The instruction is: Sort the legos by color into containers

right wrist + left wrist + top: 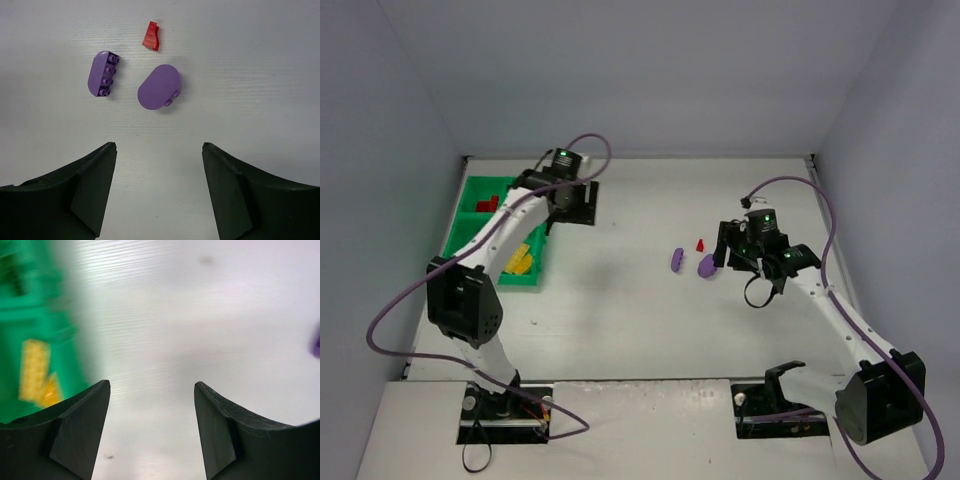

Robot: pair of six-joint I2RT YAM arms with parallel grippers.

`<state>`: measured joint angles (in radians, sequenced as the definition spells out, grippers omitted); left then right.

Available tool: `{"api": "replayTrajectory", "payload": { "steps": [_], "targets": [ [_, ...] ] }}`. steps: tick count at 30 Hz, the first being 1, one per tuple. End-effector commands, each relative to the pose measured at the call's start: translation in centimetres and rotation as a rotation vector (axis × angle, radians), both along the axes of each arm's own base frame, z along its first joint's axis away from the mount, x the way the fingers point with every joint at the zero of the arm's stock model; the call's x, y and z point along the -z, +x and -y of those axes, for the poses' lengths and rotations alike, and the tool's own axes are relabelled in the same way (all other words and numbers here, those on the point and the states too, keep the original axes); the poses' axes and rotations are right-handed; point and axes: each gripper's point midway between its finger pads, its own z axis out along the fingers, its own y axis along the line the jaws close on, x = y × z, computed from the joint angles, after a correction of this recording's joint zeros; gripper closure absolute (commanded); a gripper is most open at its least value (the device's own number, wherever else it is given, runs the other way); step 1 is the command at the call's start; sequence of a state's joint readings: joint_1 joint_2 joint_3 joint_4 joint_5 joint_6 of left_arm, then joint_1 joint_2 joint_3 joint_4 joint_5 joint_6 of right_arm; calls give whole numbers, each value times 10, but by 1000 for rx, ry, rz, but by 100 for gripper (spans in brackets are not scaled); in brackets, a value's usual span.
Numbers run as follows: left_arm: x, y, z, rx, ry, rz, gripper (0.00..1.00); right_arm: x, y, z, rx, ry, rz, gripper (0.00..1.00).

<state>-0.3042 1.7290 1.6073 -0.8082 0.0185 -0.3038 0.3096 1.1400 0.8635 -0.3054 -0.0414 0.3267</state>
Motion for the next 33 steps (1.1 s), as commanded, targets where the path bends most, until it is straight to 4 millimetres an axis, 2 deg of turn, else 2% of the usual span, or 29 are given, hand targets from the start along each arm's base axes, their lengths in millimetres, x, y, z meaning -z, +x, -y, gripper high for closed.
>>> {"api": "replayTrajectory", "payload": {
  "steps": [1, 3, 4, 5, 6, 7, 8, 9, 11, 12, 14, 15, 18, 24, 25, 26, 27, 29, 30, 32, 33],
  "targets": [
    [-36, -6, 97, 263, -125, 129, 38, -10, 4, 6, 18, -5, 43, 34],
    [-32, -13, 130, 363, -135, 136, 37, -9, 3, 8, 27, -2, 38, 34],
    [-26, -17, 156, 417, -135, 128, 35, -10, 2, 8, 30, 3, 38, 34],
    [-23, -17, 167, 434, -141, 120, 34, -9, 1, 10, 37, 3, 34, 34],
    [-8, -19, 182, 464, -161, 74, 34, -8, -1, 11, 44, 6, 25, 34],
    [-12, -21, 199, 491, -183, 83, 34, -8, -2, 11, 47, 10, 27, 34],
    [-9, -21, 209, 500, -198, 73, 34, -7, -3, 12, 51, 12, 23, 34],
    [5, -21, 220, 514, -198, 43, 34, -5, -6, 13, 59, 16, 15, 34],
    [3, -23, 242, 540, -218, 49, 34, -6, -8, 15, 72, 19, 14, 34],
    [15, -22, 251, 548, -216, 30, 34, -4, -11, 17, 84, 21, 3, 34],
    [14, -22, 269, 563, -236, 37, 34, -6, -14, 18, 95, 30, 6, 34],
    [29, -22, 274, 563, -226, 10, 34, -7, -16, 19, 103, 37, 7, 34],
    [43, -21, 289, 559, -221, -10, 34, -8, -19, 20, 112, 49, 9, 34],
    [73, -14, 295, 505, -178, -43, 36, -15, -21, 20, 125, 68, 29, 34],
    [74, -13, 295, 501, -171, -41, 48, -15, -21, 20, 124, 66, 28, 34],
    [74, -12, 292, 487, -158, -34, 76, -13, -21, 20, 123, 66, 23, 34],
    [72, -12, 292, 487, -160, -30, 76, -14, -21, 20, 123, 66, 23, 34],
    [71, -12, 286, 479, -145, -24, 93, -13, -21, 20, 126, 64, 22, 34],
    [63, -11, 282, 471, -136, -7, 98, -13, -20, 21, 126, 62, 22, 34],
    [55, -10, 272, 448, -115, 8, 100, -11, -20, 21, 123, 57, 16, 34],
    [36, -7, 262, 425, -103, 49, 100, -12, -19, 21, 123, 57, 16, 34]
  ]
}}
